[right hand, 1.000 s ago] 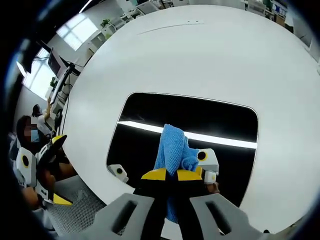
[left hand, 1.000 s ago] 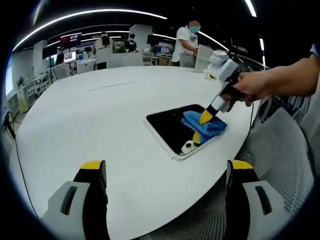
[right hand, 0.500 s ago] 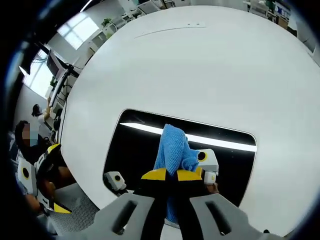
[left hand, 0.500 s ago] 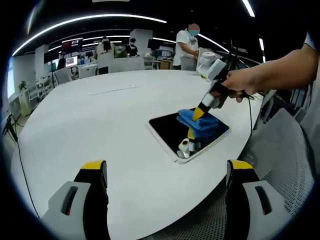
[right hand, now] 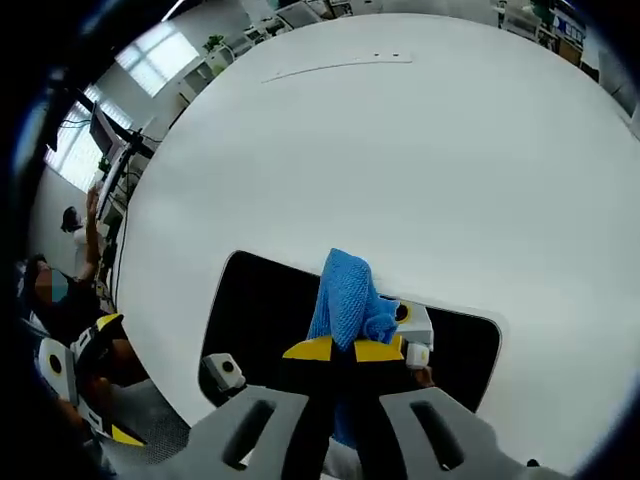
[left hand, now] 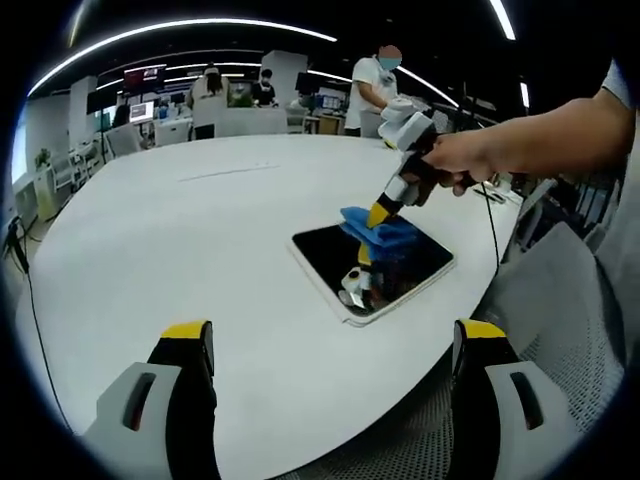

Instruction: Wipe the mirror surface with the cleaning cloth until all visible marks leave the cleaned area.

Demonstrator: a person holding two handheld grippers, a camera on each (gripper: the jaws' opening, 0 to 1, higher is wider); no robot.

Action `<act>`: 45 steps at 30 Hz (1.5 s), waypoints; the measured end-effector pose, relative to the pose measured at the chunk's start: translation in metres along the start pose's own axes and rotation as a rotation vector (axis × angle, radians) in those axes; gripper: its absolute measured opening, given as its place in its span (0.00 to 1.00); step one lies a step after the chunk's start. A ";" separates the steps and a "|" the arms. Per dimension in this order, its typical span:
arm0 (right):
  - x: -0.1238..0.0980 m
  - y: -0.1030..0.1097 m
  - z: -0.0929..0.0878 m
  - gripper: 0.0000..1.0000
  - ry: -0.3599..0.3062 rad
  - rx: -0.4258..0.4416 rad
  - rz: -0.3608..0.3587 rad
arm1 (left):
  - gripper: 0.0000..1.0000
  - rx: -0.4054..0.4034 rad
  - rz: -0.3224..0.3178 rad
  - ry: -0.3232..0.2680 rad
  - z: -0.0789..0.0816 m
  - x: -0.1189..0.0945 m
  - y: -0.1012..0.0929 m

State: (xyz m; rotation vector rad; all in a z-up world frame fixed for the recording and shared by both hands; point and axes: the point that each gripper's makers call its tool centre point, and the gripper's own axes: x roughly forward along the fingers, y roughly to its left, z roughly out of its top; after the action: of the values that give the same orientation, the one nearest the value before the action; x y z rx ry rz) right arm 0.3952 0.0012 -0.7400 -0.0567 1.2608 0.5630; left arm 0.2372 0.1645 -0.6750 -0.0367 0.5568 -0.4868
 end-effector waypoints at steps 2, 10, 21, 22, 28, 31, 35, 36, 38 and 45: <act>-0.001 0.000 0.001 0.00 -0.002 -0.002 -0.001 | 0.99 -0.001 -0.001 -0.002 0.001 0.000 -0.001; 0.000 -0.003 0.010 0.00 -0.013 -0.001 -0.009 | 0.99 0.012 -0.004 -0.004 0.000 0.001 -0.001; -0.002 -0.002 0.009 0.00 -0.014 -0.013 0.004 | 0.99 0.007 0.004 -0.009 0.001 0.001 0.000; -0.002 -0.002 0.009 0.00 -0.015 -0.016 0.002 | 0.99 0.005 0.006 -0.010 0.001 0.001 0.001; -0.005 -0.014 0.007 0.00 -0.006 -0.016 -0.025 | 0.99 0.002 0.002 -0.009 0.001 0.001 0.000; -0.006 -0.023 0.007 0.00 -0.008 -0.010 -0.036 | 0.99 0.004 0.000 -0.009 0.002 0.001 -0.001; -0.007 -0.033 0.008 0.00 -0.018 0.014 -0.041 | 0.99 0.004 -0.003 -0.011 0.003 0.000 -0.002; -0.007 -0.033 0.008 0.00 -0.019 0.013 -0.044 | 0.99 0.003 -0.003 -0.012 0.002 0.000 -0.002; -0.008 -0.034 0.008 0.00 -0.021 0.015 -0.048 | 0.99 0.003 -0.001 -0.011 0.002 0.001 -0.001; -0.011 -0.038 0.006 0.00 -0.018 0.011 -0.066 | 0.99 -0.005 0.014 -0.014 0.003 0.000 0.002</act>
State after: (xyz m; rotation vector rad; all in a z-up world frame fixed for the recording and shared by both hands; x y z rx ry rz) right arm 0.4151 -0.0334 -0.7382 -0.0836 1.2402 0.4983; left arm 0.2392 0.1662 -0.6729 -0.0408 0.5438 -0.4715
